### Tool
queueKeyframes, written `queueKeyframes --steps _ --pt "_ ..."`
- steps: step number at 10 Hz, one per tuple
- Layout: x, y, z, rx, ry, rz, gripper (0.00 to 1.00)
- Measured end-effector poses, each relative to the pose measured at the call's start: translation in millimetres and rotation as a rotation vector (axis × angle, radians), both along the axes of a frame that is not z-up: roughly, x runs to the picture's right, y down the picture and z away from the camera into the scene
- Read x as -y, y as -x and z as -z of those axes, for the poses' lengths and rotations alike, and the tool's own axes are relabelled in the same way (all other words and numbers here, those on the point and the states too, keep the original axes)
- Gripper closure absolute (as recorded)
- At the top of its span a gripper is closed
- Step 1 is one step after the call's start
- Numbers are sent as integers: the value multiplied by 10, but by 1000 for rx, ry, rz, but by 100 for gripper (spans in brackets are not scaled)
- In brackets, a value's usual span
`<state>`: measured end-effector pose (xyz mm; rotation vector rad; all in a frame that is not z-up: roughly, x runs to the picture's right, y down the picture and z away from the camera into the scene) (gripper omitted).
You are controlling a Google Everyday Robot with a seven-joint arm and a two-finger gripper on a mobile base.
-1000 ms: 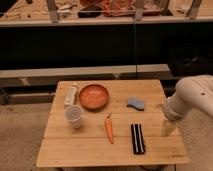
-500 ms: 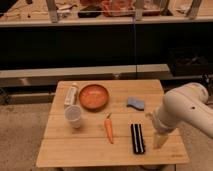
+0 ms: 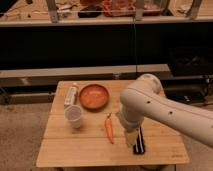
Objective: Move the arm in a circular motion
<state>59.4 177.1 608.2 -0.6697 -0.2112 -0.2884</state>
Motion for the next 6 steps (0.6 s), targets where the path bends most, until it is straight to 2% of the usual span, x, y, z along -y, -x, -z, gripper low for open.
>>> queueKeyframes --steps 2,4,6 --pt "183 404 -11 46 -6 88 20" --pt "523 623 -170 83 -21 151 20" --pt "819 844 -351 129 -28 187 20"
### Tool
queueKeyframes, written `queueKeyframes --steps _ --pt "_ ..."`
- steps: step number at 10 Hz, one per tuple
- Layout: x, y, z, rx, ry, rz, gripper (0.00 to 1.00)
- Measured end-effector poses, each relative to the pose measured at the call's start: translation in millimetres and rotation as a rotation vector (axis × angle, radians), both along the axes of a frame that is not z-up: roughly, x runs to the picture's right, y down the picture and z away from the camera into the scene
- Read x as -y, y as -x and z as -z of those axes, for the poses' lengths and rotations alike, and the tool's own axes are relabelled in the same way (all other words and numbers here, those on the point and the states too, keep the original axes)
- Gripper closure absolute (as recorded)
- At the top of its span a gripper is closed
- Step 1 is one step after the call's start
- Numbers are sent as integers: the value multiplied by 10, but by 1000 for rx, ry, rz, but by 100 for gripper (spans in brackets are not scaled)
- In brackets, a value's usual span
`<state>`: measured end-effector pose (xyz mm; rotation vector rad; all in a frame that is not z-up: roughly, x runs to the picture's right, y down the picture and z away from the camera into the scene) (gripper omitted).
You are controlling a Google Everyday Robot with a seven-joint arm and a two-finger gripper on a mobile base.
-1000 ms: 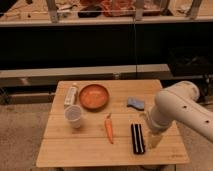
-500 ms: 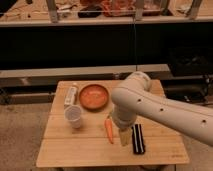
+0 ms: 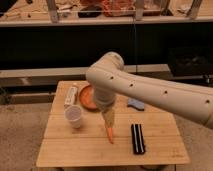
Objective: Move the arm in a circular motion
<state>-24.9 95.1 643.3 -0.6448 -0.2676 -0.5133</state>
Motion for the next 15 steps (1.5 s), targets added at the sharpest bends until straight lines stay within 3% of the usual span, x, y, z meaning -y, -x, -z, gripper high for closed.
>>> queueKeyframes --steps 2,4,7,9,15 --pt "314 276 -232 39 -4 43 20" --pt "595 388 -506 43 -2 49 20" --pt "924 154 -970 -3 14 -26 20" --pt "1018 -141 -1135 -36 22 -70 20" --pt "990 -703 -1292 -124 41 -159 20"
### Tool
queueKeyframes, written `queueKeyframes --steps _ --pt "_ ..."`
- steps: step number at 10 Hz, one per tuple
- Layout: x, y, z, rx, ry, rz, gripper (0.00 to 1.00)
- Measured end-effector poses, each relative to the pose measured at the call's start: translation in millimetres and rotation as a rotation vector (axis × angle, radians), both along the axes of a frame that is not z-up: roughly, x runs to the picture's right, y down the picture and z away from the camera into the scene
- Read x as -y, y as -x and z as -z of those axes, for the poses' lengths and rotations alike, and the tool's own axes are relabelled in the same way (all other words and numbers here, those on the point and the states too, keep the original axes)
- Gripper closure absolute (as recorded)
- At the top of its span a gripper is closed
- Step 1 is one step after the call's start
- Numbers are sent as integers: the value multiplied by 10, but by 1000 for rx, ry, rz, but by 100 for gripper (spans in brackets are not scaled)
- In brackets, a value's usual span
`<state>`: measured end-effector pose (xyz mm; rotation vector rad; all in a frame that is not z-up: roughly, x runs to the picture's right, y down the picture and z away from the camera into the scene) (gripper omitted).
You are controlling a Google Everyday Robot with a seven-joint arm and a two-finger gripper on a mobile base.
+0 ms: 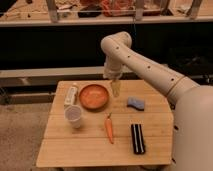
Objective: Move the arm in a circular motion
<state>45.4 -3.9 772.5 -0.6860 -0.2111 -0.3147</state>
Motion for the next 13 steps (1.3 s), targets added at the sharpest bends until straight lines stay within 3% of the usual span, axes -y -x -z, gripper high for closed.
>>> queueKeyframes --steps 7,13 --pt "-202 -695 -80 -90 35 -125 20" --pt "-515 -1319 59 -198 76 -255 20"
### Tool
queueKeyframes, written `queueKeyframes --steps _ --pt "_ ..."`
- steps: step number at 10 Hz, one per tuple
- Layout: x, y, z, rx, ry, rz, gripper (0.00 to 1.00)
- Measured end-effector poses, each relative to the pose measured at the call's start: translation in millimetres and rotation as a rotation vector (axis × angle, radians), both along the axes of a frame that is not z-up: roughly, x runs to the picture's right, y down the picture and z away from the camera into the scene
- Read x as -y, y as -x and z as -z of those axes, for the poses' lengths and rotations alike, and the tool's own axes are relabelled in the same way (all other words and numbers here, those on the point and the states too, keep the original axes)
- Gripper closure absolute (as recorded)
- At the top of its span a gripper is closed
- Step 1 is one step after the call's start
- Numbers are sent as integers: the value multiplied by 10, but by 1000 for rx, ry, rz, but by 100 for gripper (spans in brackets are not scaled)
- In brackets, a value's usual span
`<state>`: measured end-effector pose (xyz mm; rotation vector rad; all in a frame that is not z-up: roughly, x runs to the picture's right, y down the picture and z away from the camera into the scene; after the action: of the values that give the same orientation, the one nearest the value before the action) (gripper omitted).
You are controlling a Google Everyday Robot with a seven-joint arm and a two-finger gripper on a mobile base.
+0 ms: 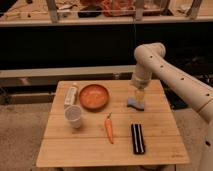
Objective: Move the arm in a circular motion
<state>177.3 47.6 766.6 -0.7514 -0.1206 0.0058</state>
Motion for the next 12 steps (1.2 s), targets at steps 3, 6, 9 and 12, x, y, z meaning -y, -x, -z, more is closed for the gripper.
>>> queueKeyframes --steps 3,6,9,12 --pt "-234 -307 178 -65 19 -71 20" --pt "-613 -711 536 -147 28 -149 20" --pt "-1175 -937 1119 -211 14 -186 20" --pt "-1529 -812 1610 -220 -32 -141 20"
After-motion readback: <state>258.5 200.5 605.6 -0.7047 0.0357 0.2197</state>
